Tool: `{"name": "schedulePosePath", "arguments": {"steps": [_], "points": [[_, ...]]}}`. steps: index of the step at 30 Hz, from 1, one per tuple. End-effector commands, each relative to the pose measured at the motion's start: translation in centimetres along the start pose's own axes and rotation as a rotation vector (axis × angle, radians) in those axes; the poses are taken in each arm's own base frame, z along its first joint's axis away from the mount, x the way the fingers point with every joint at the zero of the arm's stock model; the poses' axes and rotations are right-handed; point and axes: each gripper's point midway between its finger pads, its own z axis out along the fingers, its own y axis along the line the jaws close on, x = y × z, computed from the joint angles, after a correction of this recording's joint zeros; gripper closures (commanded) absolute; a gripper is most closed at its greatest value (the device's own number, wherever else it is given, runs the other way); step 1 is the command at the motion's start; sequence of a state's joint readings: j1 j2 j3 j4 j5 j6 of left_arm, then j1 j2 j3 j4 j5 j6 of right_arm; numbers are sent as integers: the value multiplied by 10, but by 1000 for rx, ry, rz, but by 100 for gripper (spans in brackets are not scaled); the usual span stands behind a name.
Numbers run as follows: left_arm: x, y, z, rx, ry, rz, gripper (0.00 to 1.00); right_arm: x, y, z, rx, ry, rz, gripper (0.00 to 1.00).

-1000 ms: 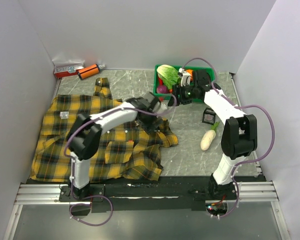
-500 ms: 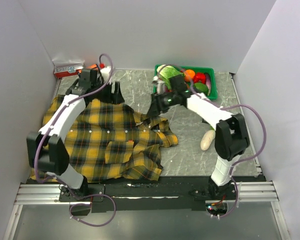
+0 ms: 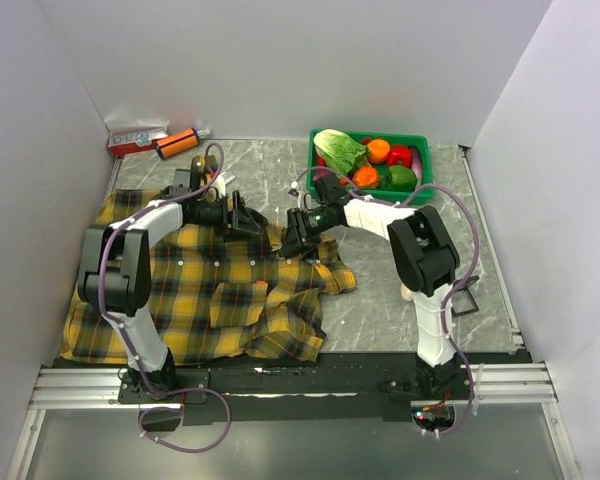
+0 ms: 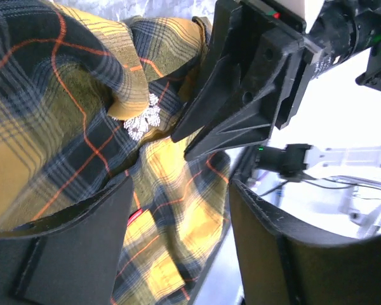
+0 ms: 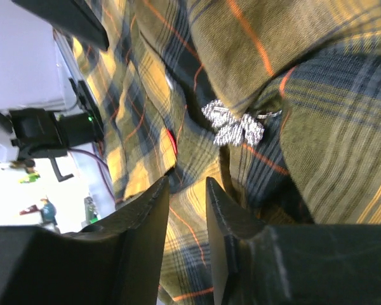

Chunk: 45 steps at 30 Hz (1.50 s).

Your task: Remove the brooch from the garment

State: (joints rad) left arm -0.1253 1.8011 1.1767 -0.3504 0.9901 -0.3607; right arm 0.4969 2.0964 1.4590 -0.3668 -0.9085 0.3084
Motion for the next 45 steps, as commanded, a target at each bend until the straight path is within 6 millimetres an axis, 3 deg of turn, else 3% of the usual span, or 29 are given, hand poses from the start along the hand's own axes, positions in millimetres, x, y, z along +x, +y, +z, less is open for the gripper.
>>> {"name": "schedulePosePath", "arguments": {"steps": [1, 11, 17, 24, 31, 36, 45], "points": [[-9, -4, 11, 107, 24, -54, 34, -31, 9, -2, -3, -71, -24, 65], [-8, 12, 22, 111, 57, -103, 36, -36, -33, 4, 42, -92, 169, 60], [-3, 17, 28, 118, 77, -127, 37, -44, -43, 6, 57, -115, 216, 57], [0, 21, 36, 122, 104, -145, 39, -62, -42, 12, 12, -142, 205, 59], [1, 21, 37, 118, 108, -141, 39, -60, -42, 14, -4, -133, 210, 71], [3, 21, 41, 136, 113, -152, 39, -51, -40, 6, 0, -131, 235, 64], [4, 29, 50, 135, 131, -182, 40, -48, -29, -1, -66, -135, 224, 65]]}}
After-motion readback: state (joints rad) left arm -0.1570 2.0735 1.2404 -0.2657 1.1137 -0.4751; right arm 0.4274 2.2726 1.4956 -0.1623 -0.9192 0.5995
